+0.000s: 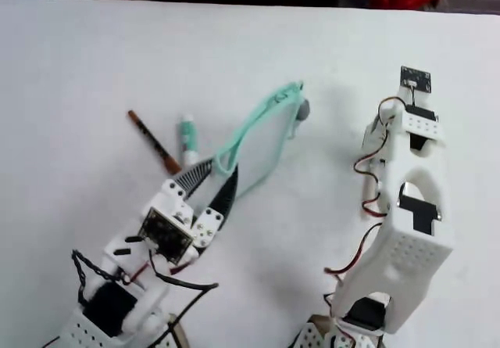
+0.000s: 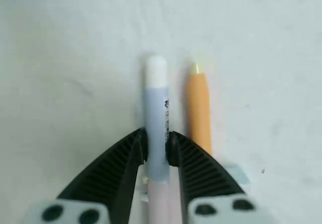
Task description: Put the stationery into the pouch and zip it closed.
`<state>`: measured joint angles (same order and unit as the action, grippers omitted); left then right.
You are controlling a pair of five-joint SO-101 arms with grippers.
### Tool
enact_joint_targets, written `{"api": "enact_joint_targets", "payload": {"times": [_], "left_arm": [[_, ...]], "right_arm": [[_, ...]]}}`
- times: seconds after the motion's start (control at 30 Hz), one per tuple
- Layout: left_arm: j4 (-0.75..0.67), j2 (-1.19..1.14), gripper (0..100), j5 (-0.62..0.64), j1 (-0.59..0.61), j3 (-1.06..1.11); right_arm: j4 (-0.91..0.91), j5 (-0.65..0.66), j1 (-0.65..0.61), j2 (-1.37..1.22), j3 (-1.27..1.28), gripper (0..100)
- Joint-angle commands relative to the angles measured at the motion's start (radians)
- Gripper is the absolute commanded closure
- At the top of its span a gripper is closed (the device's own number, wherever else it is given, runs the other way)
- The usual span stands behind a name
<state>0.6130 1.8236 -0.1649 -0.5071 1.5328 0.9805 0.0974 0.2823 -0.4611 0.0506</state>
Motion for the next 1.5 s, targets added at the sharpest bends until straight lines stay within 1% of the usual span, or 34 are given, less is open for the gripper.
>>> {"api": "enact_joint_targets", "payload": {"times": [0.0,0.17,0.3,0.37,0.9,1.03,1.3,1.47], "left_arm": [[0.002,-0.005,97,-0.009,-0.013,0.015],[-0.049,-0.005,97,-0.009,-0.012,0.061],[-0.063,-0.005,97,-0.009,0.027,0.063],[-0.063,-0.005,97,-0.009,0.041,0.06],[-0.063,-0.005,97,-0.009,0.033,0.063],[-0.063,-0.005,97,-0.009,0.033,0.063],[-0.063,-0.005,97,-0.009,0.033,0.063],[-0.063,-0.005,97,-0.009,0.033,0.063]], "right_arm": [[-0.015,-0.006,-0.004,0.005,-0.032,97.9],[-0.008,-0.006,-0.005,0.039,-0.044,97.9],[-0.008,-0.002,-0.005,0.105,-0.051,97.9],[-0.008,0.0,-0.005,0.143,-0.048,97.9],[-0.007,0.002,-0.005,0.344,-0.049,97.9],[0.022,0.002,-0.007,0.395,-0.051,97.9],[0.091,0.002,-0.079,0.542,-0.051,97.9],[0.099,0.002,-0.117,0.633,-0.049,97.9]]}}
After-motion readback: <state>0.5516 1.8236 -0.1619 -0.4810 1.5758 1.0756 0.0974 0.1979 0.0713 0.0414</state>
